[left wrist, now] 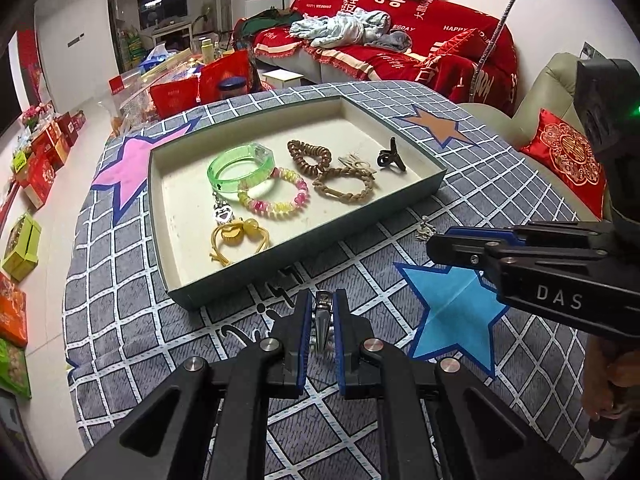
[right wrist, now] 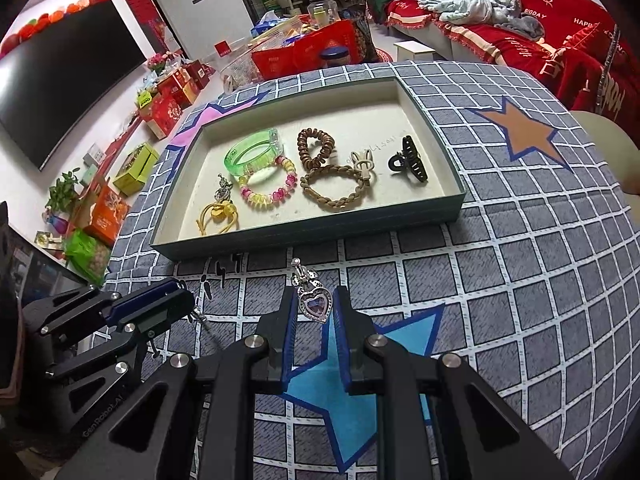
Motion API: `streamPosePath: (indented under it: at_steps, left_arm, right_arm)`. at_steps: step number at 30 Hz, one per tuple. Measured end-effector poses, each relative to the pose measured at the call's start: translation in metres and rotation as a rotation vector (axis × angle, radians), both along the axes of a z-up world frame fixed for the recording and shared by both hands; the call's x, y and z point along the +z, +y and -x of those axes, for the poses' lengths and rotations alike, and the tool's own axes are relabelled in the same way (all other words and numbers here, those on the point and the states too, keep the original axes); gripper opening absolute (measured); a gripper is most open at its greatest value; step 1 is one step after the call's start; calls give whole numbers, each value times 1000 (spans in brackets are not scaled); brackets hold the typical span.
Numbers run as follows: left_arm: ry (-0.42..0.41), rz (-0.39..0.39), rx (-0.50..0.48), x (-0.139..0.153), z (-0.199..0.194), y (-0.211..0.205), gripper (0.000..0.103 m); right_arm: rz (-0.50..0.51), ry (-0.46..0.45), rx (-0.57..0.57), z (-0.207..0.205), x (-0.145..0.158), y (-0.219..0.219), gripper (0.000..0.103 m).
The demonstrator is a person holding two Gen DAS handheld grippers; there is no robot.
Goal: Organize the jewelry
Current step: 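Carry both silver chains into the tray and open both tools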
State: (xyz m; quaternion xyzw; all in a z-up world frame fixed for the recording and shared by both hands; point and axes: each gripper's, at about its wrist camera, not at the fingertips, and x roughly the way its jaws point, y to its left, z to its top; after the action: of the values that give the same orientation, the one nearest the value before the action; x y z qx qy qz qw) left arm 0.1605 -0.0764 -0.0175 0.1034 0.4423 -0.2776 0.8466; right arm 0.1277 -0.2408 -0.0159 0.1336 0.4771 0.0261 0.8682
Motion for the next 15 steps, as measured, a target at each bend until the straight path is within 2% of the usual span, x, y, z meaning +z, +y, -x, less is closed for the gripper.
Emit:
streamPosePath:
  at_steps: [6,15]
  left_arm:
    - [-3,21,18,8,-1,3,27]
    - [-74,77,48,43,-18,8,27]
  right_arm:
    - [1,-21,1,1,10,0,19]
    - [6,-68,-7,-12,35,-6,19]
